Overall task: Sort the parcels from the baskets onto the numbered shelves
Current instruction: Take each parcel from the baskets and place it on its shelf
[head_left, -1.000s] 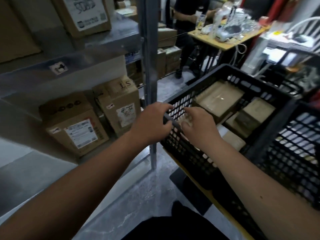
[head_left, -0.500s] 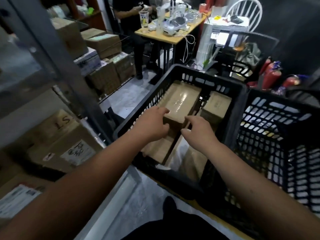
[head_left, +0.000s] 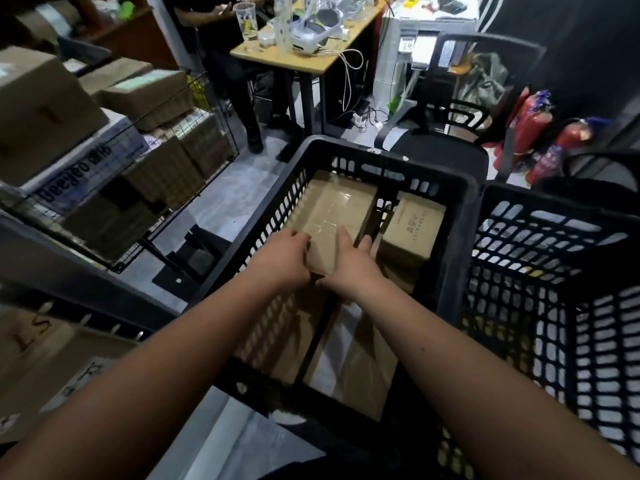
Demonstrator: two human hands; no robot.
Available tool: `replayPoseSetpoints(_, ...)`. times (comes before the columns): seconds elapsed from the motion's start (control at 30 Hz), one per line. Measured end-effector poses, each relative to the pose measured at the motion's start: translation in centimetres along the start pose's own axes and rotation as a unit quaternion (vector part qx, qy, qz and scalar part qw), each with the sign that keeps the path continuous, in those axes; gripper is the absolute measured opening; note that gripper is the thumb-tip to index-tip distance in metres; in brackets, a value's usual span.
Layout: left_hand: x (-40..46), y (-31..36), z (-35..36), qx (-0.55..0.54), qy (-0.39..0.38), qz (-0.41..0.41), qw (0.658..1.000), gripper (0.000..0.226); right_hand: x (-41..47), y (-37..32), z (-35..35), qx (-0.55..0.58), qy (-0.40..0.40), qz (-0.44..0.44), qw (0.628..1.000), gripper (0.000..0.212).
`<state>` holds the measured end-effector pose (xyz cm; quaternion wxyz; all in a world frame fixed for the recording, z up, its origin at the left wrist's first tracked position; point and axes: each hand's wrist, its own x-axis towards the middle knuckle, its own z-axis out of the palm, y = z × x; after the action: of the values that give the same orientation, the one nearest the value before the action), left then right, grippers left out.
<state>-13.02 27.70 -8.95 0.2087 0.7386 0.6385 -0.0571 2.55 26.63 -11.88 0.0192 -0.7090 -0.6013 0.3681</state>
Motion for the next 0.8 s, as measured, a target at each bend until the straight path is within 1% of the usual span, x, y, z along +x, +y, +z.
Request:
replayPoseSetpoints(0.07,0.2,-0.2,0.0,0.003,-0.007,-0.001,1.000,0.068,0.5,0.0,0.4,0.004,0.000,0.005,1.000,0.129)
replayPoseSetpoints(0.17,0.3,-0.6,0.0,-0.008,-0.007,-0.003,1.000,0.079,0.7,0.1,0.3,-0.010,0.022,-0.002,1.000,0.125)
replayPoseSetpoints(0.23,0.2,-0.6,-0.1,-0.025,0.007,-0.015,1.000,0.077,0.5,0.0,-0.5,-0.014,0.038,-0.010,0.999,0.125)
replayPoseSetpoints(0.3,0.1,-0.6,-0.1,-0.045,0.038,-0.024,0.998,0.076,0.2,0.0,-1.5,0.018,0.047,-0.022,0.998,0.124)
replayPoseSetpoints(0.4,-0.4,-0.6,-0.2,-0.082,0.075,-0.017,0.994,0.084,-0.5,0.1,-2.5,0.087,0.059,-0.053,0.993,0.115)
replayPoseSetpoints(0.5,-0.9,-0.4,-0.4,-0.125,0.106,-0.018,0.986,0.086,-1.4,0.2,-3.2,0.135,0.072,-0.059,0.986,0.109)
replayPoseSetpoints(0.63,-1.2,0.1,-1.0,-0.176,0.114,-0.027,0.977,0.092,-2.6,0.7,-4.0,0.194,0.083,-0.062,0.976,0.099)
replayPoseSetpoints(0.7,-1.3,0.3,-1.2,-0.197,0.111,-0.038,0.973,0.096,-3.1,0.9,-4.0,0.194,0.087,-0.073,0.974,0.095)
replayPoseSetpoints(0.8,-1.9,0.5,-1.1,-0.206,0.103,-0.046,0.972,0.099,-4.1,1.0,-3.7,0.164,0.094,-0.088,0.978,0.089)
